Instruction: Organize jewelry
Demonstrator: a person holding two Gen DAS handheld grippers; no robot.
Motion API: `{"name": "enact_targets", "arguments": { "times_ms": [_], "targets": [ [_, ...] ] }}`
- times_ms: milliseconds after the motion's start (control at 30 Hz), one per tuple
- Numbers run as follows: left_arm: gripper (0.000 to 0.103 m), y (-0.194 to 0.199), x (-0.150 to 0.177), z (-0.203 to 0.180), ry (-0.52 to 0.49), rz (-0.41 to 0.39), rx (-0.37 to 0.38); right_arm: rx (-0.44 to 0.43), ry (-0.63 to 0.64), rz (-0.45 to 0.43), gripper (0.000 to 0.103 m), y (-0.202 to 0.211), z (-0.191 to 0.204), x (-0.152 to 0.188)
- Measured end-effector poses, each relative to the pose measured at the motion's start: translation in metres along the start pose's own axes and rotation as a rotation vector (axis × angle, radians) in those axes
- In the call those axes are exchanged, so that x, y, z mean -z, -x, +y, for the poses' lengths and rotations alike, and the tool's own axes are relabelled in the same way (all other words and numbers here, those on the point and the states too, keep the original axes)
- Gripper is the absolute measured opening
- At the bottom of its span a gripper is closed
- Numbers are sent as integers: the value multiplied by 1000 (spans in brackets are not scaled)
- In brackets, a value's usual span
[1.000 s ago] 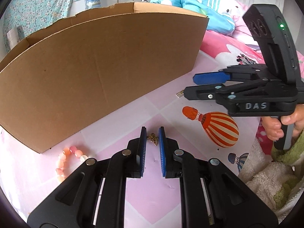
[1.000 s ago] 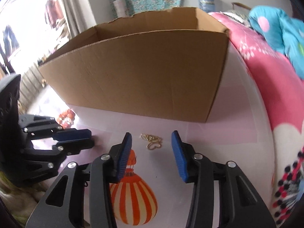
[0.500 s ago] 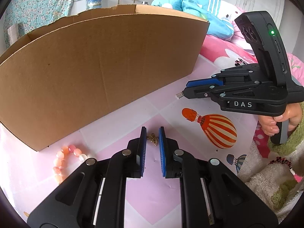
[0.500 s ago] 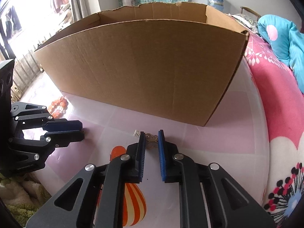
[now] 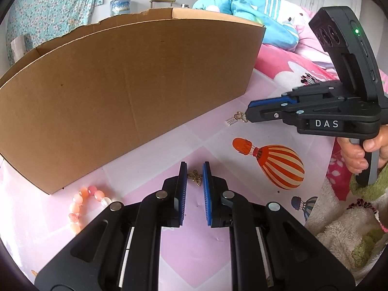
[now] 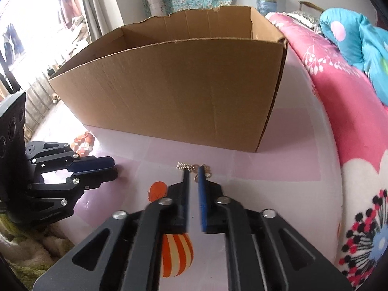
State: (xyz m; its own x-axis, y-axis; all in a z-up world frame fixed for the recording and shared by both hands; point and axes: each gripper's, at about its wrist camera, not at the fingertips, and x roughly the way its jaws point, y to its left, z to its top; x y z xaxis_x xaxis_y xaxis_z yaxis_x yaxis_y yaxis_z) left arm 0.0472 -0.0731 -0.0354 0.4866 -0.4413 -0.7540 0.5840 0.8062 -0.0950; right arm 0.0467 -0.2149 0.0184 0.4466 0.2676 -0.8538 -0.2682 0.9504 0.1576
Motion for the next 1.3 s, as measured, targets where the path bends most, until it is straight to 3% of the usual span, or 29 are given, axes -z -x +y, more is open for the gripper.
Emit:
{"name": "enact_targets", "arguments": {
  "times_ms": [67,233,400,600,667,933,1033,1100,1300],
  "targets": [
    [12,0,-1,-1,-2,3,-1,17,37,-7,33,-2,2,-3],
    [12,-1,-3,-2,-2,6,-5,-6,90,9,33,-12,3,-10],
    [12,-2,-3,-3,11,3,-2,-21,156,30,14,-15,6,-8],
    [12,-3,-2,-2,19,-5,4,-21,129,30,12,-8,2,-3],
    [12,-3,-1,-2,21,-7,3,-29,101,23,2,-4,0,-1],
    [12,-2,2,-2,19,-12,-1,-31,28,22,2,11,-3,15],
    [12,-2,2,-3,17,-10,-5,-21,15,16,9,13,1,15],
    [12,-2,2,-4,16,-8,-7,-3,5,2,32,13,5,14],
    [12,-2,0,-6,20,-8,-12,15,45,-5,34,1,15,7]
  ]
}}
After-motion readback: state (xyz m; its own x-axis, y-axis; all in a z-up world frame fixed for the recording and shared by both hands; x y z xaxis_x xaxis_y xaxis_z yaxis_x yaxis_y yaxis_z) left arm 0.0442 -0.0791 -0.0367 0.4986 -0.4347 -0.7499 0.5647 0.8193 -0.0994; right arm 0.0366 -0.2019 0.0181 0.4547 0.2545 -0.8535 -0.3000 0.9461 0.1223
